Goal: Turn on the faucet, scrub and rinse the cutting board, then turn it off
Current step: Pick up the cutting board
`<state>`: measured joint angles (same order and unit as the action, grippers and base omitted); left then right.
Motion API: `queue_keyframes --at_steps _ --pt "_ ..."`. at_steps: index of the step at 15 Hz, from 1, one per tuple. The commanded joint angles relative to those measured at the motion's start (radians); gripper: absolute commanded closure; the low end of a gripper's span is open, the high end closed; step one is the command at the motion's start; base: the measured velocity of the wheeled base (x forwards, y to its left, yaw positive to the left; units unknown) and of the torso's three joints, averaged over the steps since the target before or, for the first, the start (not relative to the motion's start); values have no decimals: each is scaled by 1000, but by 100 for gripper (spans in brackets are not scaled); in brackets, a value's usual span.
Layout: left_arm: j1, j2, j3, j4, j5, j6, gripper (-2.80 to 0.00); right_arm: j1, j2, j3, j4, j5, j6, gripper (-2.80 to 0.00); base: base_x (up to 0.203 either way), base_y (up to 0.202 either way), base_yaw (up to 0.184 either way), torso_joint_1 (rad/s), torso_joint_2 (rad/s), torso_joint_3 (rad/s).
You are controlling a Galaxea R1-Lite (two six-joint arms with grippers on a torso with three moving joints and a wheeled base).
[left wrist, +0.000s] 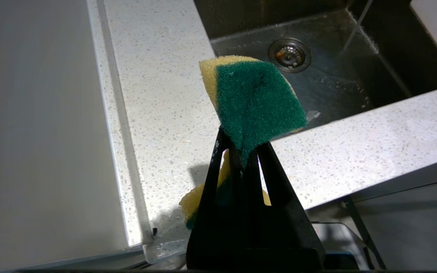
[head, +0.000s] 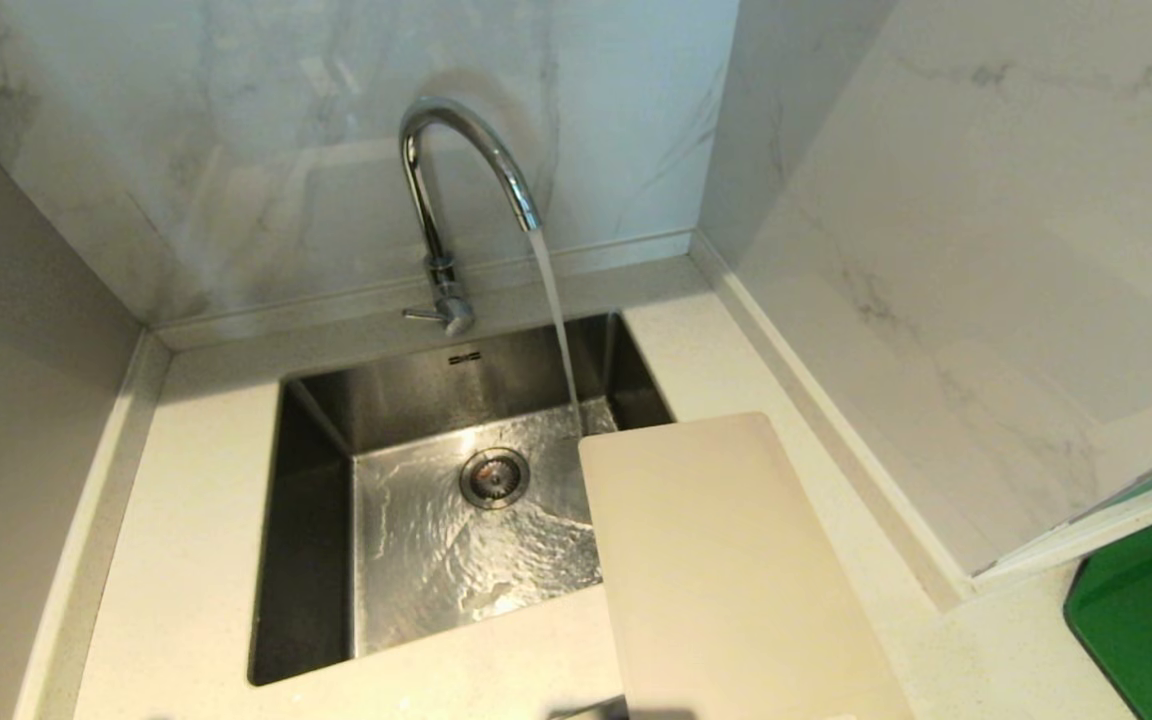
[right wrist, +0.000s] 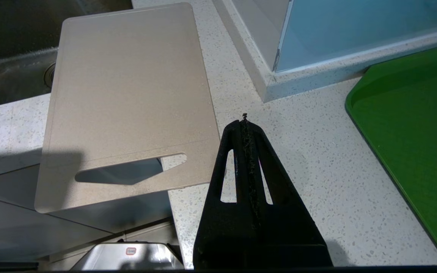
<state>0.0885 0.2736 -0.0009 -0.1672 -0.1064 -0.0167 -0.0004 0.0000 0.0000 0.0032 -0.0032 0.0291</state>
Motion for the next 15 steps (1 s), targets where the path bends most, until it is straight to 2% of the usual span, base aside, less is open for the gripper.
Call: queue_keyframes --at_steps 1,4,6,7,12,13,15 --pt "-1 4 1 8 -10 -9 0 -1 0 2 0 0 0 0 0 0 0 0 0 0" --pt "-13 2 0 18 -9 -2 0 0 0 2 0 0 0 0 0 0 0 0 0 0" --pt "-86 -5 -3 26 4 -6 0 0 0 2 0 0 0 0 0 0 0 0 0 0" --pt "-105 -16 -1 46 34 -2 0 -1 0 2 0 0 0 0 0 0 0 0 0 0" --pt "-95 -252 -3 134 65 35 0 0 0 2 0 0 0 0 0 0 0 0 0 0" --pt "-94 -271 -1 152 94 46 0 -1 0 2 0 0 0 0 0 0 0 0 0 0" --pt "-93 -272 1 183 100 60 0 -1 0 2 0 0 0 0 0 0 0 0 0 0"
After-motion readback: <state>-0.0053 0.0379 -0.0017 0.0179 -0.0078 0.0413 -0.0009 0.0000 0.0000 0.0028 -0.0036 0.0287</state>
